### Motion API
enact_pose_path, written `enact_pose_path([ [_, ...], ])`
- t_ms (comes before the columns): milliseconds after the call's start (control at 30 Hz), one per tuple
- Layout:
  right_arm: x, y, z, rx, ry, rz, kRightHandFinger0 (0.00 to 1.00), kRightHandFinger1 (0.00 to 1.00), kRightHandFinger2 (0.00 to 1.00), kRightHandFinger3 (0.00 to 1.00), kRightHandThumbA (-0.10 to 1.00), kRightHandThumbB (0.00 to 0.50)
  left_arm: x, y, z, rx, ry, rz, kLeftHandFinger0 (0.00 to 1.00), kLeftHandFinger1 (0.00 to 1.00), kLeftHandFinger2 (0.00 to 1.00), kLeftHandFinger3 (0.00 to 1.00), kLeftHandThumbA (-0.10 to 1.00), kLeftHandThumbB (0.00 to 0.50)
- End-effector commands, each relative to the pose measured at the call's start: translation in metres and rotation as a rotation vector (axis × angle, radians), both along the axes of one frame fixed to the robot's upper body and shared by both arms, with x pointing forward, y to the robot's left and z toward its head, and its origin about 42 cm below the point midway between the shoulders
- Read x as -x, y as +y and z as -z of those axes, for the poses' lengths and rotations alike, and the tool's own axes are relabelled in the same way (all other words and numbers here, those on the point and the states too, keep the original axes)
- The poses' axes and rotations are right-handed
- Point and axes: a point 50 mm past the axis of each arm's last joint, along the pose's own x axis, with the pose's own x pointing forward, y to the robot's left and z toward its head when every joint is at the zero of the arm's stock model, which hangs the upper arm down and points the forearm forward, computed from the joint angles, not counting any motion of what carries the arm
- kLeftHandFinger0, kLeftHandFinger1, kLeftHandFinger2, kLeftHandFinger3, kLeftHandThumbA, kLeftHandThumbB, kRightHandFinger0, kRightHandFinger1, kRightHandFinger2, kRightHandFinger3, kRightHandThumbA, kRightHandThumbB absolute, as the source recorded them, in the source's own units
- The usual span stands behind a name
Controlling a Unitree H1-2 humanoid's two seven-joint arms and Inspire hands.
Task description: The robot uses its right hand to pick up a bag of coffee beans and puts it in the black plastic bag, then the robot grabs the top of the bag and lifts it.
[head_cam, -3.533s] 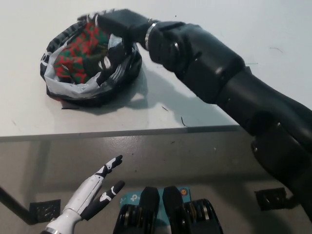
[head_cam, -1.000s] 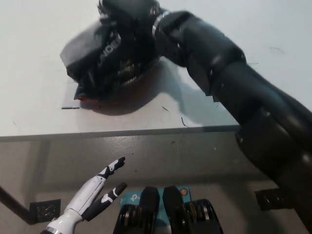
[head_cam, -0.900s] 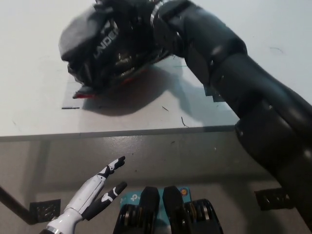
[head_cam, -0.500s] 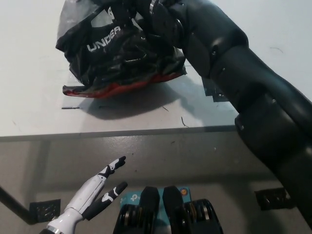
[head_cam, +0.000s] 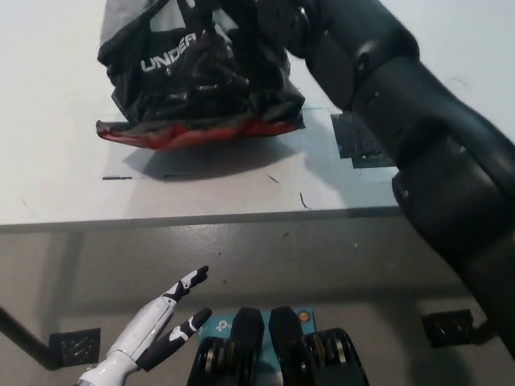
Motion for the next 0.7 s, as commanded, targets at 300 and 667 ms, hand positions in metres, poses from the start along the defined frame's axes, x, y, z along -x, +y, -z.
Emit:
enact_pose_path([
  [300,0.031,-0.006,-0.164,-0.195,-0.269,-0.031,0.0,0.35,0.76,0.82,-0.1,0.15,0.006,-0.002,-0.002,-0.013,-0.007,0.019,1.0,1.0,1.0,1.0,1.0,0.205],
  [667,0.041,-0.009,-0.192,-0.225,-0.306,-0.025,0.0,0.34,0.75,0.82,-0.1,0.15,0.006,-0.001,-0.002,-0.012,0.0,0.027,1.0,1.0,1.0,1.0,1.0,0.208],
])
